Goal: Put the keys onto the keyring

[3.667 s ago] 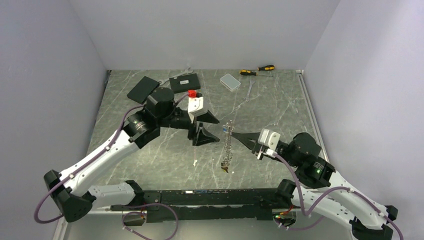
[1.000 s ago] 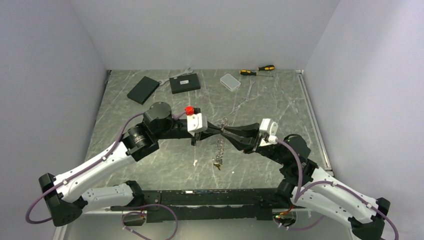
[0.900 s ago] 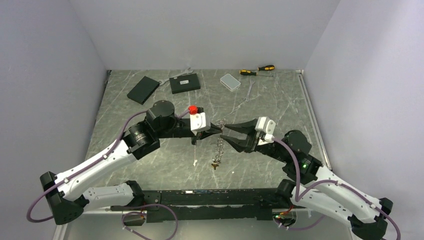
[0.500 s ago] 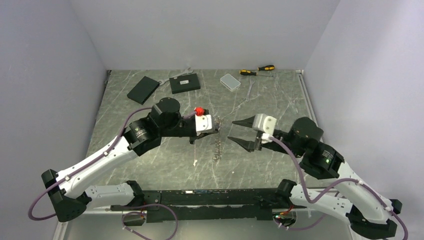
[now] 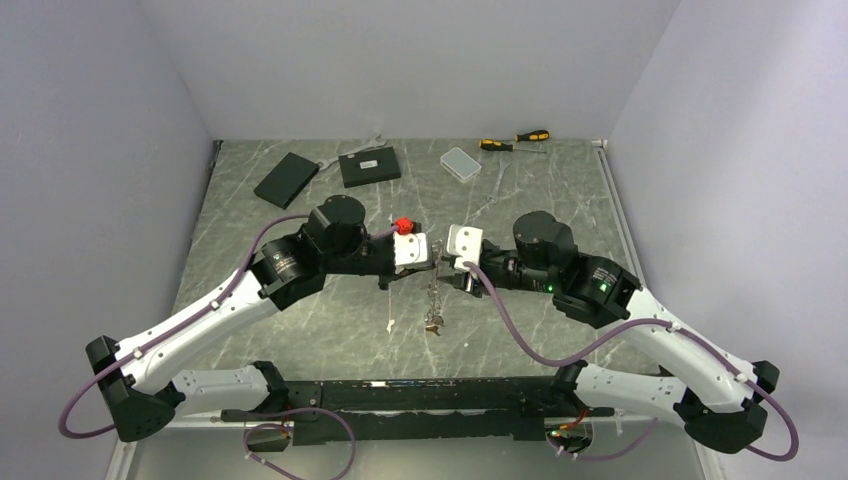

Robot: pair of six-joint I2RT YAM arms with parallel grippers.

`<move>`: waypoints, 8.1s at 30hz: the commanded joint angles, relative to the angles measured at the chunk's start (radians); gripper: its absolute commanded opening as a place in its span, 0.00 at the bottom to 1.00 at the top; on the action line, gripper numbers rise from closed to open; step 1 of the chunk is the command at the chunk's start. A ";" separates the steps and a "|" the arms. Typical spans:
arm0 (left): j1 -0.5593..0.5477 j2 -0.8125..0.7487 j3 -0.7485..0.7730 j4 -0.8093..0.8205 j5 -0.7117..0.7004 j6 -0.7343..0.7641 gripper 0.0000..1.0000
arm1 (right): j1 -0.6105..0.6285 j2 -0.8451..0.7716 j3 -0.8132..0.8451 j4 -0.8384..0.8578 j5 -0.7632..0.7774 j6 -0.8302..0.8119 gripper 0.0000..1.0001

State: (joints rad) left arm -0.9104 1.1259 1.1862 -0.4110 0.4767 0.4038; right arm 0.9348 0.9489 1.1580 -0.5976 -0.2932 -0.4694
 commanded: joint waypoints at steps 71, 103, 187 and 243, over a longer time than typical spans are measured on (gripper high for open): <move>0.091 0.022 0.066 0.047 0.465 -0.023 0.34 | -0.005 -0.292 -0.176 0.292 -0.181 0.050 0.00; 0.093 0.075 0.095 -0.027 0.591 0.026 0.00 | -0.005 -0.280 -0.173 0.293 -0.167 0.028 0.00; 0.092 -0.004 -0.107 0.515 0.347 -0.454 0.00 | -0.004 -0.336 -0.510 1.041 -0.017 0.421 0.00; 0.092 -0.162 -0.201 0.560 0.246 -0.302 0.33 | -0.004 -0.341 -0.571 1.130 0.000 0.571 0.00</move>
State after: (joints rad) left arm -0.8158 0.9649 0.9489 0.1501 0.7174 0.0719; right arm 0.9264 0.6159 0.5224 0.4660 -0.2718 0.1150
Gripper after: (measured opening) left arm 0.347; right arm 0.010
